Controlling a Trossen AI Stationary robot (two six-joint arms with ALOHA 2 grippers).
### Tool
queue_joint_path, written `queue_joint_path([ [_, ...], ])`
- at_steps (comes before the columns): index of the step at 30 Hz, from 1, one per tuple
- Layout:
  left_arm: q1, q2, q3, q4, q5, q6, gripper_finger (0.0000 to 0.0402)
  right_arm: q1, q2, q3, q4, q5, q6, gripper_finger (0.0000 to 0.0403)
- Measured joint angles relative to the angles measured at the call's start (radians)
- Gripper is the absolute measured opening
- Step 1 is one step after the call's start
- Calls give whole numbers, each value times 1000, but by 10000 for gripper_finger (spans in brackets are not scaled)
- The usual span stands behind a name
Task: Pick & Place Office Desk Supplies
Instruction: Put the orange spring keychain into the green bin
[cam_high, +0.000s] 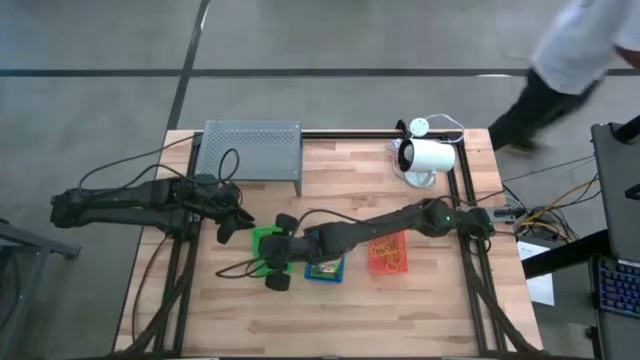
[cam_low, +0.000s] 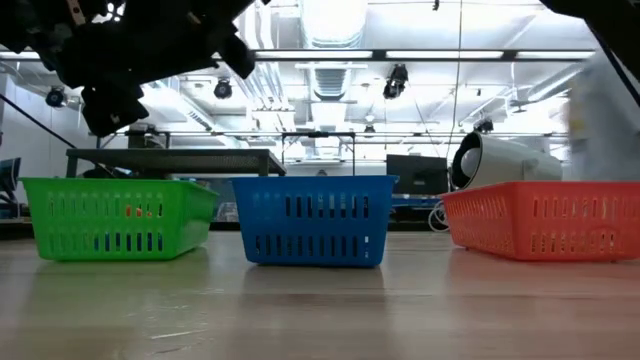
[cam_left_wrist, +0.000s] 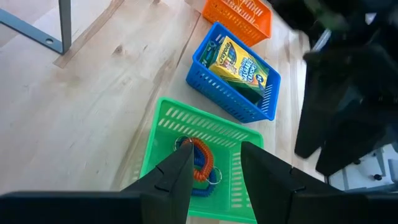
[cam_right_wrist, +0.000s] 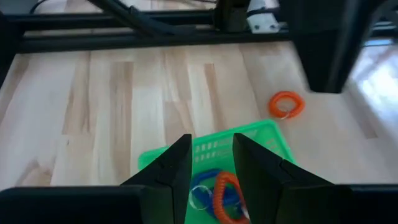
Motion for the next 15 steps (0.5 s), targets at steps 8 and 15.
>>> queue_joint_path([
  [8, 0, 0, 0, 0, 0, 0, 138, -31, -216, -328, 264, 23, -48, 116],
  [15, 0, 0, 0, 0, 0, 0, 138, -58, -491, -858, 654, 58, -119, 118],
])
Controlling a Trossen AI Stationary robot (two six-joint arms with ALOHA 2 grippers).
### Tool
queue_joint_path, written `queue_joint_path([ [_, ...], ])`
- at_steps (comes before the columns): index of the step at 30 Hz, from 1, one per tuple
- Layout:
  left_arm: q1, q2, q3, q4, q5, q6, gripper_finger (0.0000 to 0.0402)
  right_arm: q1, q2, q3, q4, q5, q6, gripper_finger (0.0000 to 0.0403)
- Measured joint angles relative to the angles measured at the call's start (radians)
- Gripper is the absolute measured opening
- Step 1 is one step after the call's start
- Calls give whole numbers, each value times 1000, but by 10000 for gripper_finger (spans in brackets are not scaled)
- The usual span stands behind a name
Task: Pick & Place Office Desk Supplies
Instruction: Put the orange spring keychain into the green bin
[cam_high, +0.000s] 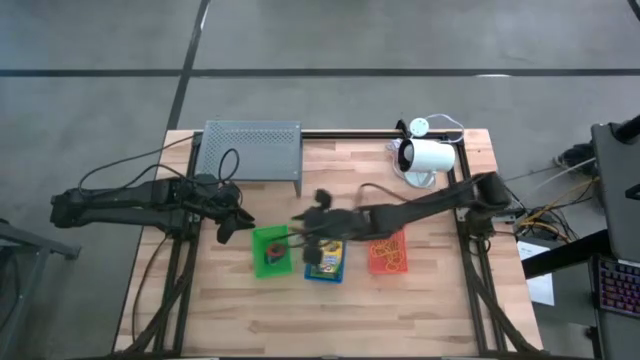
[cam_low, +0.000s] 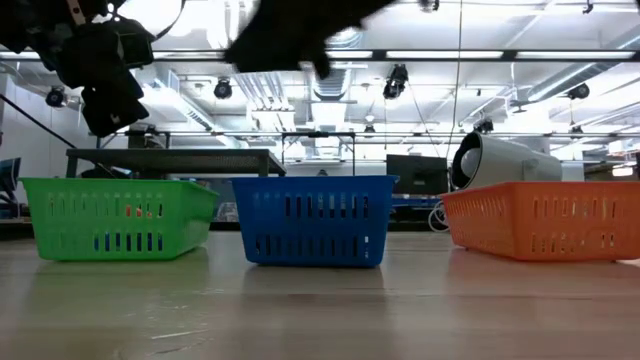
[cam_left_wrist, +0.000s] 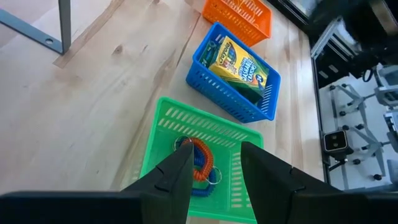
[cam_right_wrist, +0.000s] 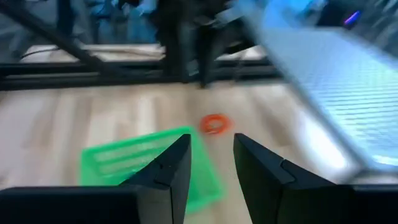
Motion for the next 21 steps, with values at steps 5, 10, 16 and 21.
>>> queue_joint_path([
  [5, 0, 0, 0, 0, 0, 0, 138, -30, -243, -362, 246, 115, -104, 118],
  [10, 0, 0, 0, 0, 0, 0, 138, -85, -466, -666, 482, 117, -114, 118],
  [16, 0, 0, 0, 0, 0, 0, 138, -125, -637, -855, 579, 19, -121, 118],
  [21, 0, 0, 0, 0, 0, 0, 138, -126, -769, -931, 572, -25, -317, 118],
])
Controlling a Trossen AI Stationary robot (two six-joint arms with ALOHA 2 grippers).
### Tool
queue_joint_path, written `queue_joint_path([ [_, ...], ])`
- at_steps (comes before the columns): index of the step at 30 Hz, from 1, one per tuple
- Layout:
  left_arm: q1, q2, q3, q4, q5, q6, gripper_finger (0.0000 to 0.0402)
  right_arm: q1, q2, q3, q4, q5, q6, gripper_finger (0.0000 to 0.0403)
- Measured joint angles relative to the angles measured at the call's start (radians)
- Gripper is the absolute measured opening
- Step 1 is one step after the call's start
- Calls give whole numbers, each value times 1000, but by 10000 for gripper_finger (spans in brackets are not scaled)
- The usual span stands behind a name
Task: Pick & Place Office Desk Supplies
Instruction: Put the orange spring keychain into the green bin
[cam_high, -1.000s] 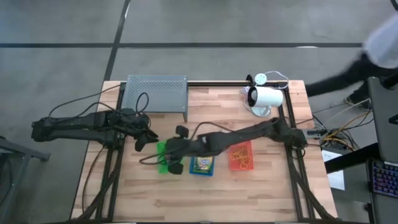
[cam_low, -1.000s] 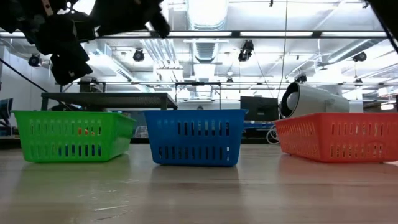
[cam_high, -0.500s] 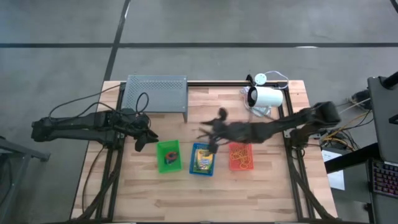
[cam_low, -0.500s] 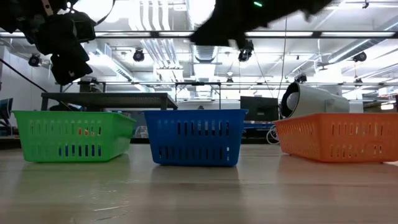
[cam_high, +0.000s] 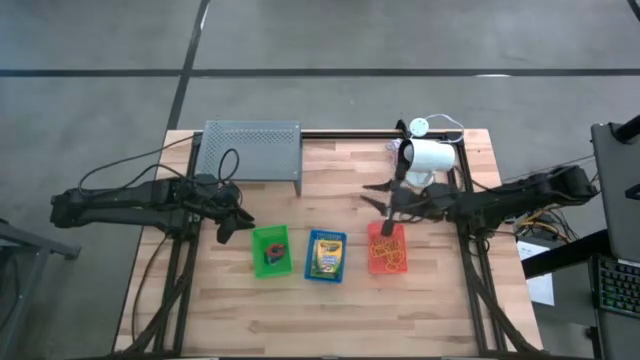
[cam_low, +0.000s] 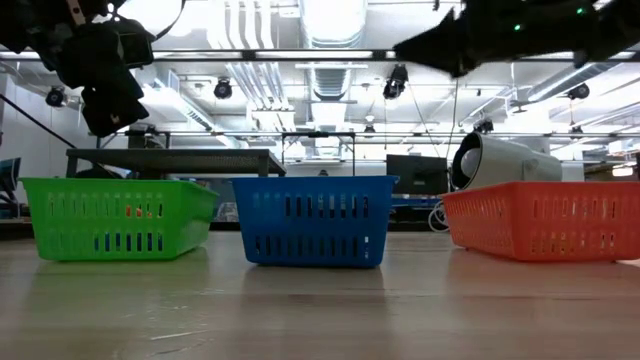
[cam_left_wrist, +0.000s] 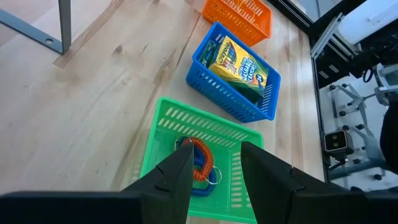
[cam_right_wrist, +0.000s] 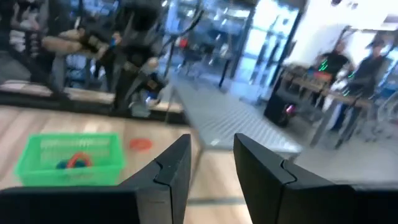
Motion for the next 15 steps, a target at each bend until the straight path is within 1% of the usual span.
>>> queue_joint_path([
  [1, 0, 0, 0, 0, 0, 0, 138, -1, -26, -7, 3, 1, -17, 118],
  [2, 0, 0, 0, 0, 0, 0, 138, -2, -47, -12, 7, 3, 1, 118],
  [6, 0, 0, 0, 0, 0, 0, 138, -1, -102, -29, -1, 3, 191, 118],
  [8, 0, 0, 0, 0, 0, 0, 138, -1, -127, -35, 2, 3, 229, 118],
  [15, 0, 0, 0, 0, 0, 0, 138, -1, -157, -61, 3, 12, 174, 118],
])
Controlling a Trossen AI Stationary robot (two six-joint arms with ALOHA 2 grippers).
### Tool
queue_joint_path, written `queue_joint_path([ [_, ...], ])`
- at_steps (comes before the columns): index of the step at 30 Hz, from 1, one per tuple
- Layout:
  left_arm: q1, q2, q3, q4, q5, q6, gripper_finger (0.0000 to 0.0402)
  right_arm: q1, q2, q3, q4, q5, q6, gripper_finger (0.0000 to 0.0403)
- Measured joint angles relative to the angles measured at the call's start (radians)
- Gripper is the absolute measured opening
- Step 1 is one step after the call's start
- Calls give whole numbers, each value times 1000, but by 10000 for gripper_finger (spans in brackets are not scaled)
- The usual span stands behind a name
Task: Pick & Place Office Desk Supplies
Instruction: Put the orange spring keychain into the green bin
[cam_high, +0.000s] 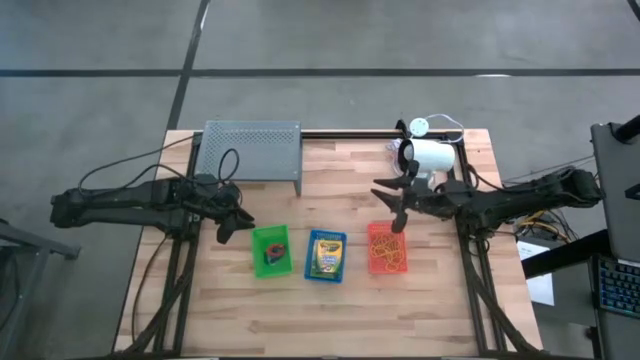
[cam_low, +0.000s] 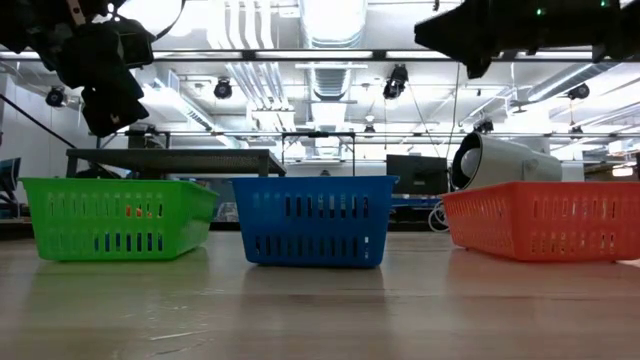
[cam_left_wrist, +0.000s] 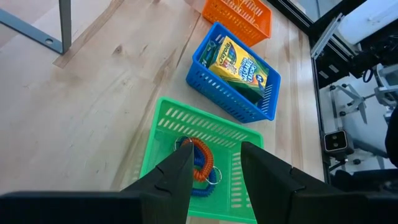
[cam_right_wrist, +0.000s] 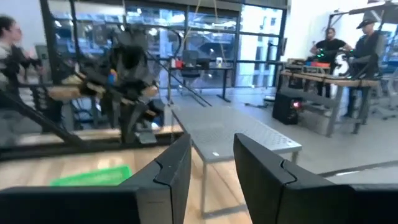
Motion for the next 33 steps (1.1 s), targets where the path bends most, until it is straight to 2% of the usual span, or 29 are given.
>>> queue_joint_path([
  [4, 0, 0, 0, 0, 0, 0, 138, 0, 3, -16, -2, 3, -26, 118],
  [12, 0, 0, 0, 0, 0, 0, 138, 0, 2, -35, -2, 0, 45, 118],
  [33, 0, 0, 0, 0, 0, 0, 138, 0, 3, 13, -3, 0, 47, 118],
])
